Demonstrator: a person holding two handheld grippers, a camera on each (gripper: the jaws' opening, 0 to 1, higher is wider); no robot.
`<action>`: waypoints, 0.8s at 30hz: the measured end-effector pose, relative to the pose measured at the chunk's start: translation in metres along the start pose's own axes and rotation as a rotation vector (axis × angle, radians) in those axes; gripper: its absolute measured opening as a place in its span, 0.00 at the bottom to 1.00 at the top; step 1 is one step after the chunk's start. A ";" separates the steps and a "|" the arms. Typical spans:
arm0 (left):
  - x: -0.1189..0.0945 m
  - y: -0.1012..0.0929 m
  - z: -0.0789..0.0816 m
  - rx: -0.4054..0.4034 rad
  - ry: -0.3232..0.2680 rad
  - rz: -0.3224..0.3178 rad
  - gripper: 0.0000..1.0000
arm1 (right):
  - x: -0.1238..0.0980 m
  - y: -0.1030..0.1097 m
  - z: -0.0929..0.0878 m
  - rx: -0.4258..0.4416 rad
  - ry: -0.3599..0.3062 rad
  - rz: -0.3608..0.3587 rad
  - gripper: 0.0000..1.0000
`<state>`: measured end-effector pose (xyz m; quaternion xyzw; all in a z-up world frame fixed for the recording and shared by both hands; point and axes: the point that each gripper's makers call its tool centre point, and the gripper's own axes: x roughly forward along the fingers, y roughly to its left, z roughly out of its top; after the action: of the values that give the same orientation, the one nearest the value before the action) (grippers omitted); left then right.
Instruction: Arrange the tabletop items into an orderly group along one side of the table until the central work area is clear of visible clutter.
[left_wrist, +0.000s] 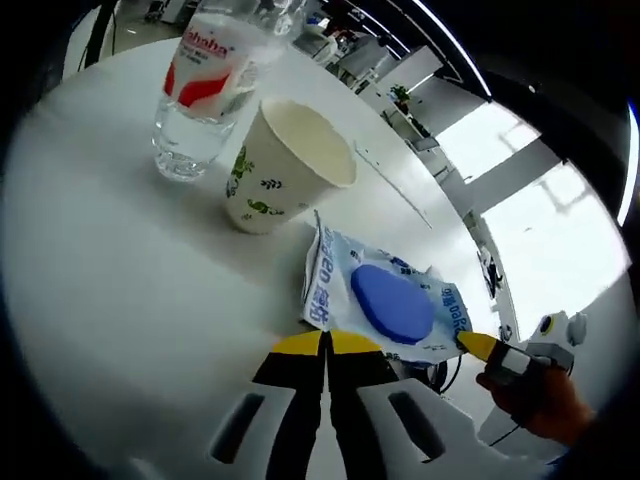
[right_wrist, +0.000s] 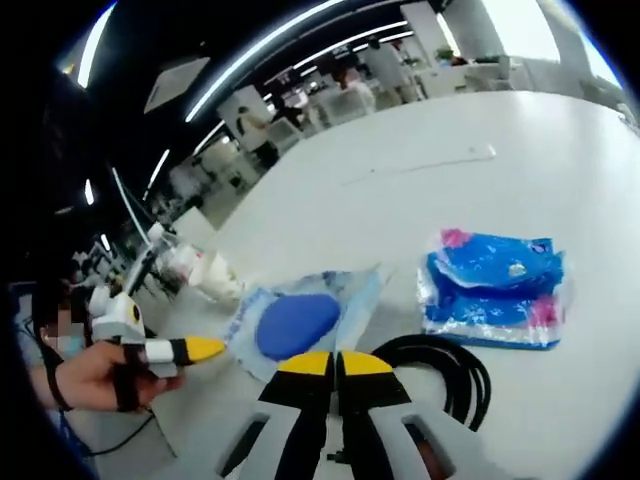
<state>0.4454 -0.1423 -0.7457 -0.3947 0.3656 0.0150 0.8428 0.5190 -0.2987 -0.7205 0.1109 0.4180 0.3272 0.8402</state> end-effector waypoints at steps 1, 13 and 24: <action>0.002 0.000 0.000 -0.011 -0.003 0.002 0.00 | 0.003 -0.002 0.001 0.002 0.004 0.000 0.00; 0.018 0.001 0.017 -0.096 -0.050 0.016 0.00 | 0.027 -0.017 0.007 0.037 0.018 0.025 0.00; 0.022 0.001 0.022 -0.141 -0.071 0.021 0.00 | 0.037 -0.026 0.000 0.071 0.034 0.009 0.01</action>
<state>0.4749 -0.1324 -0.7507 -0.4483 0.3376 0.0636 0.8253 0.5470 -0.2947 -0.7552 0.1369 0.4430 0.3179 0.8270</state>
